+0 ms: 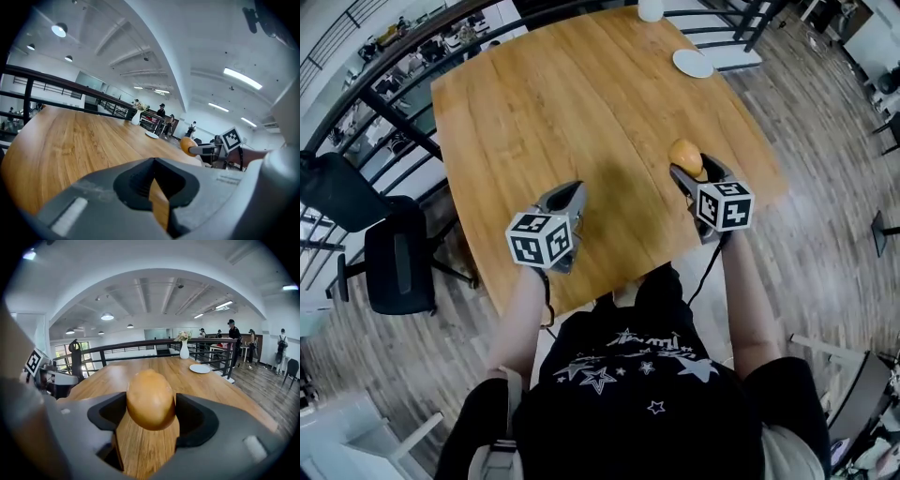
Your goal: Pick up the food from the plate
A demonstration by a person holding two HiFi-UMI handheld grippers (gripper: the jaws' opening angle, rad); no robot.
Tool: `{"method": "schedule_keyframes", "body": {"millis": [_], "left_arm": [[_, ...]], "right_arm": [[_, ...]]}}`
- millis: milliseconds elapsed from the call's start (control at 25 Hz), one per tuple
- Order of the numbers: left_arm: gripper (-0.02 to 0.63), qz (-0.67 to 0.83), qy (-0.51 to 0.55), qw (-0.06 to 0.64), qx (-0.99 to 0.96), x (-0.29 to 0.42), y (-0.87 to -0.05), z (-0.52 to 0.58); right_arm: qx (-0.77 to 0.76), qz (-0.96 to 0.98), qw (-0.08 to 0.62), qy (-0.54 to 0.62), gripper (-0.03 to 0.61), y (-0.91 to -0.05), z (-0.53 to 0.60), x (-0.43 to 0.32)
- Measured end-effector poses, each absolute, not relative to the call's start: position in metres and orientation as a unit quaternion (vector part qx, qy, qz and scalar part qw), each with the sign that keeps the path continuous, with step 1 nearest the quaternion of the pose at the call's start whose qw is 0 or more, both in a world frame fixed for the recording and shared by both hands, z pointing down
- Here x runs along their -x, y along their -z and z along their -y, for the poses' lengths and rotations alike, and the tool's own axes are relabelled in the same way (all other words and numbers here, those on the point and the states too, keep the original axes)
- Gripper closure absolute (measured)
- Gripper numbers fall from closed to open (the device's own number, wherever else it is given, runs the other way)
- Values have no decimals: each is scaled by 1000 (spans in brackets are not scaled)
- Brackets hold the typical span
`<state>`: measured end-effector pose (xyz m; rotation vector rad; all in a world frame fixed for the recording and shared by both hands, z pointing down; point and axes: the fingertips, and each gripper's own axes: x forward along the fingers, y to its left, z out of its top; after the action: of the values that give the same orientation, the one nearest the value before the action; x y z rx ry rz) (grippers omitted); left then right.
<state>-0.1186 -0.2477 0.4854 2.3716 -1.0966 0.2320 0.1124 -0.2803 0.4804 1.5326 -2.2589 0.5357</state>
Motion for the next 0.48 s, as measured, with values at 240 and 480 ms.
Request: {"method": "schedule_keyframes", "body": {"millis": [240,480], "left_arm": [[612,390,-94,268,-876,124,-495,227],[612,389,-104,271,-874,124,-501,214]], "right_arm": [[-548,785,176,-229,245,-502,245,-112],[-542,787,164,-243,245,-507,239,-110]]}}
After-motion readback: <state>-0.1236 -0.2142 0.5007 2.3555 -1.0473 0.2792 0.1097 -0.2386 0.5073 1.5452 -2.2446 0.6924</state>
